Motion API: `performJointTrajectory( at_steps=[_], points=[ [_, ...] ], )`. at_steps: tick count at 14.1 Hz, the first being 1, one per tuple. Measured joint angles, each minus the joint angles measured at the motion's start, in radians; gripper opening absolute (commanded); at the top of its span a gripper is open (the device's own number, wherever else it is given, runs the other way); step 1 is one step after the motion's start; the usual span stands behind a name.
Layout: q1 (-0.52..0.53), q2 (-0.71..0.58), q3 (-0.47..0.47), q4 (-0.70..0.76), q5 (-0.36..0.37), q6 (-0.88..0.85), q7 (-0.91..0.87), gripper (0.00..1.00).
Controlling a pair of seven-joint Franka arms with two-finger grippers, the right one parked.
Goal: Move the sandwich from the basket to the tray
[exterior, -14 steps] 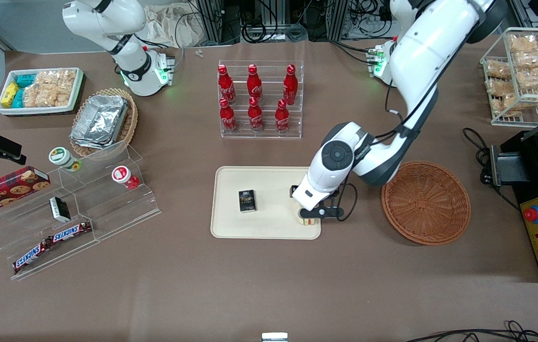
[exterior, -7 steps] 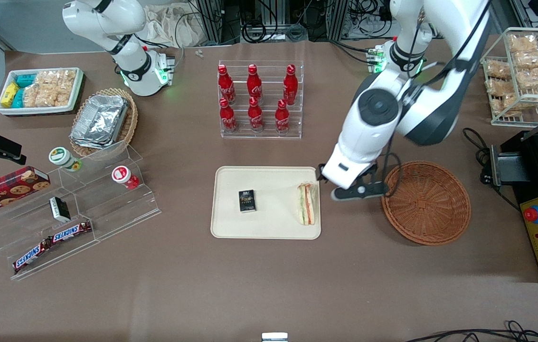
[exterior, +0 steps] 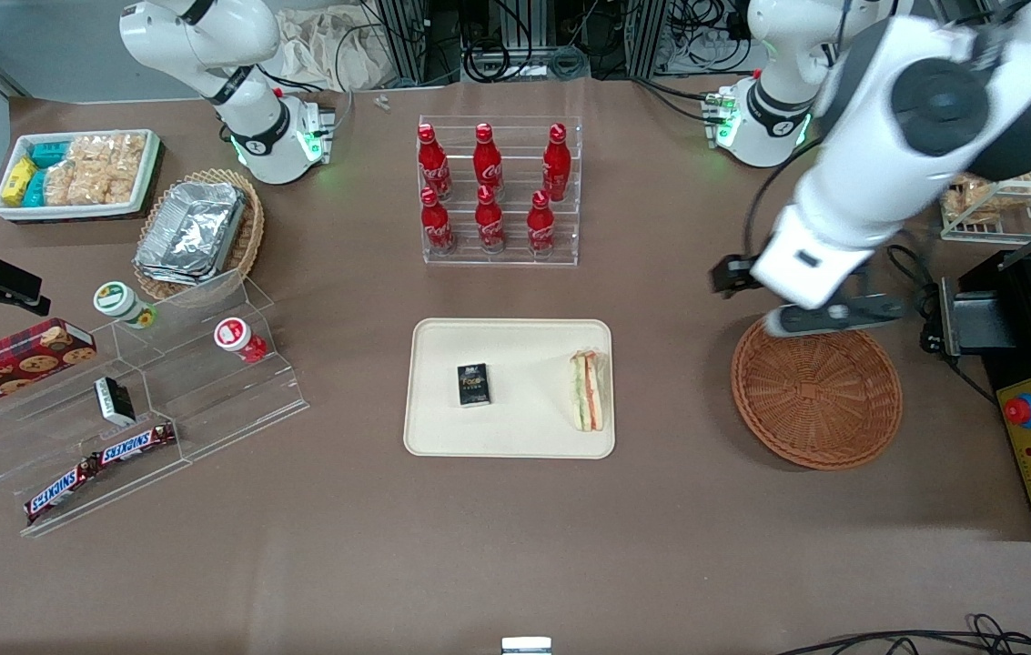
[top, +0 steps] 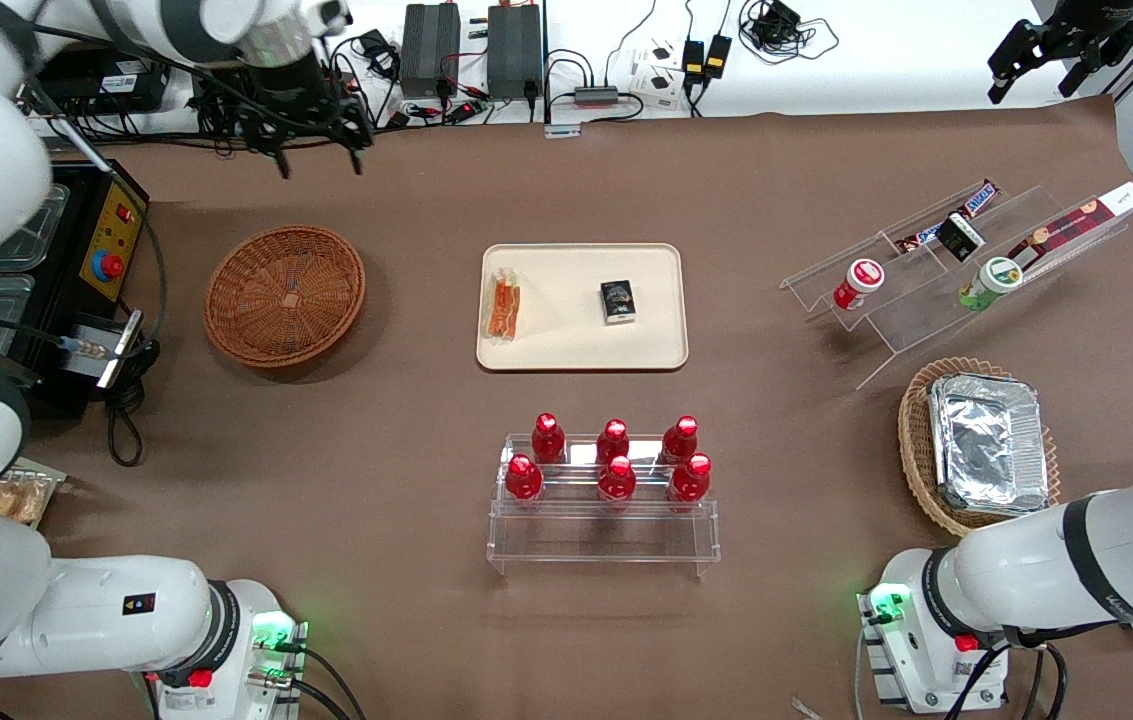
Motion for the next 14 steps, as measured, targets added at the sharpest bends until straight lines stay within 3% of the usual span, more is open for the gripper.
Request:
performJointTrajectory(
  at_steps=[3, 8, 14],
  points=[
    [0.058, -0.021, 0.043, 0.036, -0.019, -0.092, 0.075, 1.0],
    [-0.024, -0.095, 0.266, 0.033, -0.063, -0.154, 0.174, 1.0],
    [-0.065, -0.109, 0.292, 0.025, -0.063, -0.157, 0.177, 1.0]
  ],
)
